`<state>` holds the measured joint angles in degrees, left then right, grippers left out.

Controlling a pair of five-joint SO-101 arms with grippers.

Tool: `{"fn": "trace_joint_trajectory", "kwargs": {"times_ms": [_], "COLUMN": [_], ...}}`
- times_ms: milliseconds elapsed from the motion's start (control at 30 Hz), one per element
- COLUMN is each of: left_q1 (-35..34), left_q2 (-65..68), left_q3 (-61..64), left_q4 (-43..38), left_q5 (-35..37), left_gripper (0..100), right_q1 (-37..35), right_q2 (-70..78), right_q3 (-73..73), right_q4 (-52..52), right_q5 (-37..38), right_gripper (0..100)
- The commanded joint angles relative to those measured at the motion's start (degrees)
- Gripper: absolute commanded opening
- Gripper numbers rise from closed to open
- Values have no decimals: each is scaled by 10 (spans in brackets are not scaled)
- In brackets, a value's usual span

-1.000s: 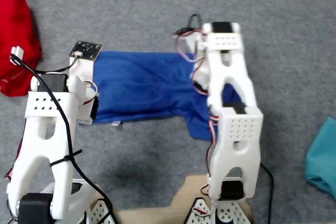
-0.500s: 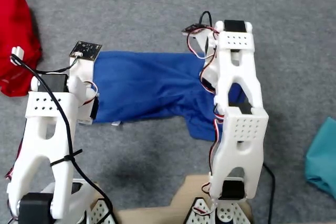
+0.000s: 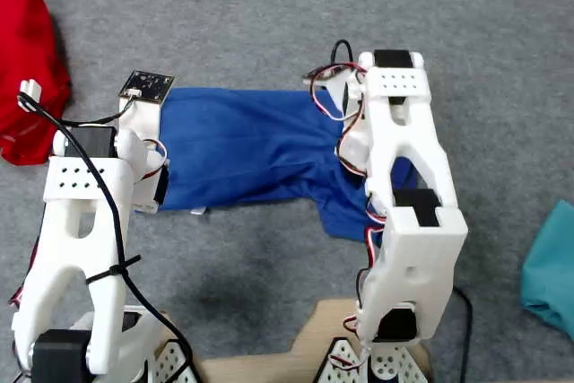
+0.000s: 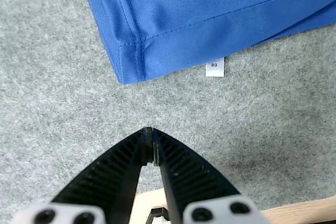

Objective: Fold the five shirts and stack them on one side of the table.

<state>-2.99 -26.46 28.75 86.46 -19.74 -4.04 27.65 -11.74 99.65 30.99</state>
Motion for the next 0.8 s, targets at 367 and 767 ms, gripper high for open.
{"fn": "trace_joint_trajectory", "kwargs": {"times_ms": [367, 767], "left_q1": [-6, -6], "left_q2": [-17, -16], "left_q3": [-3, -3], "left_q4": [-4, -4], "left_q5": [0, 0], "left_gripper": [20, 20], "right_q1": [13, 8], "right_q2": [-45, -152], "right_q3": [-15, 9], "right_q4": [25, 27], "right_q5": [-6, -18], "right_gripper": [23, 19]}}
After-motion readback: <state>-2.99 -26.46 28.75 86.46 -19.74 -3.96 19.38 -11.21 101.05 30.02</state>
